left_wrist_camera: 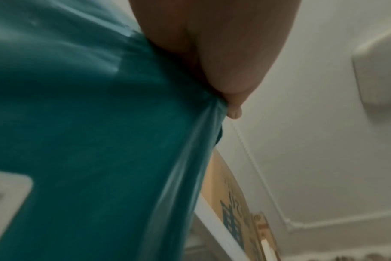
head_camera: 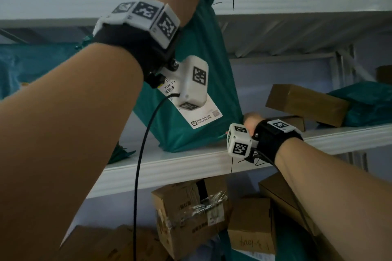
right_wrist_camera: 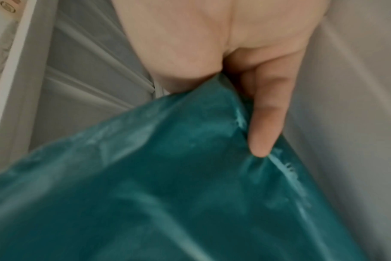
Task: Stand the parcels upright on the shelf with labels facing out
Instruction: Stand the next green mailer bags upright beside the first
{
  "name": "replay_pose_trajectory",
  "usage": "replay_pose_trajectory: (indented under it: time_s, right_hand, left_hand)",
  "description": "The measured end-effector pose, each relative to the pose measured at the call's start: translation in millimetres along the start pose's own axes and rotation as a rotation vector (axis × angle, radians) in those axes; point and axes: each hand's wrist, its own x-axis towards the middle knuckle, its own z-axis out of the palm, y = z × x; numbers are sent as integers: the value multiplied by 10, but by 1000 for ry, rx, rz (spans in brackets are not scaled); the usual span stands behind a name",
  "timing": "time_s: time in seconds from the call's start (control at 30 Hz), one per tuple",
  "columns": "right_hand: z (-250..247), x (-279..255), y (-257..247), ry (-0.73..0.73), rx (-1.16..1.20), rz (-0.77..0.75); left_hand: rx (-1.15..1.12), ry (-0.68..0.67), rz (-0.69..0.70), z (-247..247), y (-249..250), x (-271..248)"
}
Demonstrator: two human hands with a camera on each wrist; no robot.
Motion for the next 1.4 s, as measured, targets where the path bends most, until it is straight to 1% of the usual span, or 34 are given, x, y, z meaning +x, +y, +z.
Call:
replay_pose_trajectory:
  time_s: [0.03, 0.1, 0.17, 0.23, 0.27, 0.3, 0.33, 0.37, 0.4, 0.43, 0.47, 0.5, 0.57, 0.63, 0.67, 0.73, 0.8, 0.87, 1.0, 1.07, 1.1, 1.2, 1.23, 1.3, 1.4]
  right_hand:
    - [20, -6, -8, 2, 9, -8]
    - [65, 40, 27, 2, 24, -21]
    - [96, 32, 48, -24, 90, -32]
    - [71, 18, 17, -13, 242, -30]
    - [52, -11, -6, -3, 351, -8]
    - [21, -36, -32, 33, 450, 6]
    - [-23, -62, -66, 89, 604, 14]
    - [-80, -106, -115, 137, 763, -10]
    - [-142, -169, -180, 157, 911, -66]
    - [-185, -184, -245, 194, 1040, -121]
    - [-214, -167, -305, 209, 1118, -192]
    - [-239, -192, -376, 205, 1134, -276]
    - [-252, -211, -476, 237, 1058, -429]
    - [-249, -176, -521, 261, 959, -471]
    - [-233, -135, -514, 277, 916, -477]
    - [-193, -90, -484, 288, 883, -443]
    - [-150, -79, -423, 257, 917, -384]
    - [-105, -57, -350, 226, 975, -319]
    - [-28, 42, -282, 239, 978, -262]
    - [-28, 83, -300, 231, 972, -252]
    - [-31, 102, -305, 225, 985, -239]
    - [-33, 188, -276, 229, 1070, -175]
    - [-34, 210, -260, 228, 1095, -152]
    - [-40, 249, -231, 196, 1126, -140]
    - [-33, 255, -234, 116, 1120, -202]
  left_hand:
    - [38, -21, 25, 28, 48, 6]
    - [55, -5, 64, 76, 96, -24]
    - [-17, 75, 88, 146, 65, -83]
    - [-103, 144, 33, 234, 18, -154]
    - [-124, 125, -9, 291, 4, -197]
    - [-118, 80, -42, 349, -1, -246]
    - [-92, 36, -56, 409, -5, -294]
    - [-56, 7, -46, 458, -13, -344]
    - [-26, -14, -26, 502, -25, -379]
    - [-12, -34, -10, 543, -41, -400]
    - [-21, -56, -3, 575, -50, -405]
    - [-57, -75, -7, 588, -54, -408]
    - [-174, -85, -41, 577, -67, -408]
    - [-257, -75, -102, 532, -127, -439]
    - [-262, -66, -143, 514, -189, -473]
    - [-222, -39, -245, 496, -364, -560]
    - [-183, -34, -352, 508, -522, -672]
    - [-195, -72, -486, 524, -623, -785]
    - [-338, -164, -841, 602, -816, -984]
    - [-475, -198, -963, 662, -900, -1078]
    - [-517, -238, -1002, 687, -929, -1128]
    - [-557, -435, -1038, 729, -984, -1253]
    - [-562, -473, -1041, 729, -989, -1275]
    - [-596, -476, -1063, 732, -995, -1288]
    - [-626, -421, -1062, 712, -955, -1250]
